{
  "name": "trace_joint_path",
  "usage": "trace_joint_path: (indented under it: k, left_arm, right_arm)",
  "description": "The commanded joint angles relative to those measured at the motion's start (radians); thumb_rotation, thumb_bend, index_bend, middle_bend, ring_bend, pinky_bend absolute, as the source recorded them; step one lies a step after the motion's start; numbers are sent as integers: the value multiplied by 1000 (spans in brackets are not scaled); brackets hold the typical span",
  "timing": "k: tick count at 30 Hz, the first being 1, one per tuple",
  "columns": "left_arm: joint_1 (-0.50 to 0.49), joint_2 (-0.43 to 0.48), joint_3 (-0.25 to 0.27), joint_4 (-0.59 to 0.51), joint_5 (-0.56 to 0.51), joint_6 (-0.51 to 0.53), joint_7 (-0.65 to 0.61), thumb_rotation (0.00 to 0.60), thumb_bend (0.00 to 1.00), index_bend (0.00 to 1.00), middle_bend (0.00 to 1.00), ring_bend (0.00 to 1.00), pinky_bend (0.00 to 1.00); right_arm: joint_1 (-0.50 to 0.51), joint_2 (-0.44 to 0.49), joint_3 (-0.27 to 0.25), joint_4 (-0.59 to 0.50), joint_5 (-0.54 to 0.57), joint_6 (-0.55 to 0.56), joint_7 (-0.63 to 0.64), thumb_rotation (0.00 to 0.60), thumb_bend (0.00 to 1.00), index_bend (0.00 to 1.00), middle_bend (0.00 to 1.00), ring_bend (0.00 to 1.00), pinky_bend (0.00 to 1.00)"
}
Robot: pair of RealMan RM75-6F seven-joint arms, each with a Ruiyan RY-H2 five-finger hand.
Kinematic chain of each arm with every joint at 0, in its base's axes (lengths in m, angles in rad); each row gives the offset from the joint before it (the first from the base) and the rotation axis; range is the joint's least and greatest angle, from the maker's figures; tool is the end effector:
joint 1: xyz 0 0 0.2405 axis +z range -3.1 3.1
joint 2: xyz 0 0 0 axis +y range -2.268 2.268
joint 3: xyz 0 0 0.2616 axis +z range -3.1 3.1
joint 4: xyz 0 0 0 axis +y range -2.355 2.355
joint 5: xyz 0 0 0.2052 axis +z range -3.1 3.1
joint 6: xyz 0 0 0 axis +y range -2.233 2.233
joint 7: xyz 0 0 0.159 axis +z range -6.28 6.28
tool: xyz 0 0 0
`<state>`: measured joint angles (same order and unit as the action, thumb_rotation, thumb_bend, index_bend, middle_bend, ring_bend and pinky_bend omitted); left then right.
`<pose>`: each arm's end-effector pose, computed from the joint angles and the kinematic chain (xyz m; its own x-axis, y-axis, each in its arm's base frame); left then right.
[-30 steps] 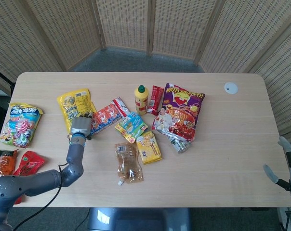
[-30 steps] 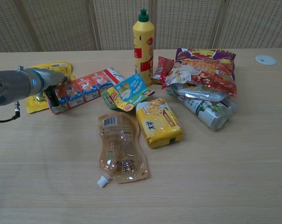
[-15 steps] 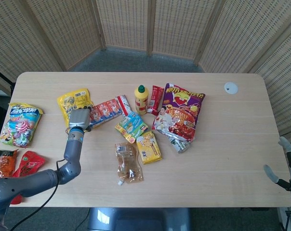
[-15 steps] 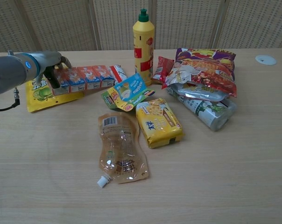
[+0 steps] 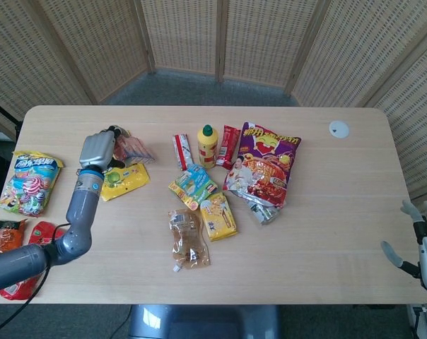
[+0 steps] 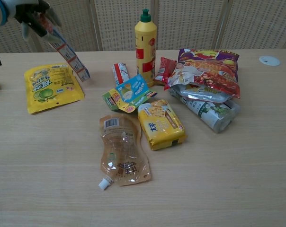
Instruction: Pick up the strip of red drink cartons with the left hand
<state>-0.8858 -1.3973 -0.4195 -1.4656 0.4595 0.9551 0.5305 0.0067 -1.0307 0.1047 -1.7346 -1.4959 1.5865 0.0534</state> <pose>-0.1502 0.4493 0.0794 0.2594 0.1902 0.9469 0.9593 0.0627 -0.2754 -0.2996 -0.1808 0.2060 0.3139 0.1237 0.9414 -0.9495 0.0446 0.3107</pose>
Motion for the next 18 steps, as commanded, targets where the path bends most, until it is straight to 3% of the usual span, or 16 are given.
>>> trace_joint_path:
  k: [1, 18]
  left_arm:
    - [17, 93, -41, -91, 4, -2, -41, 600, 430, 318, 472, 518, 684]
    - [-37, 424, -176, -356, -147, 51, -60, 600, 429, 304, 472, 515, 683]
  right_arm:
    - [3, -5, 0, 5, -1, -4, 5, 43, 259, 89, 250, 0, 0]
    - [15, -51, -13, 51, -24, -20, 47, 40, 257, 89, 249, 0, 0]
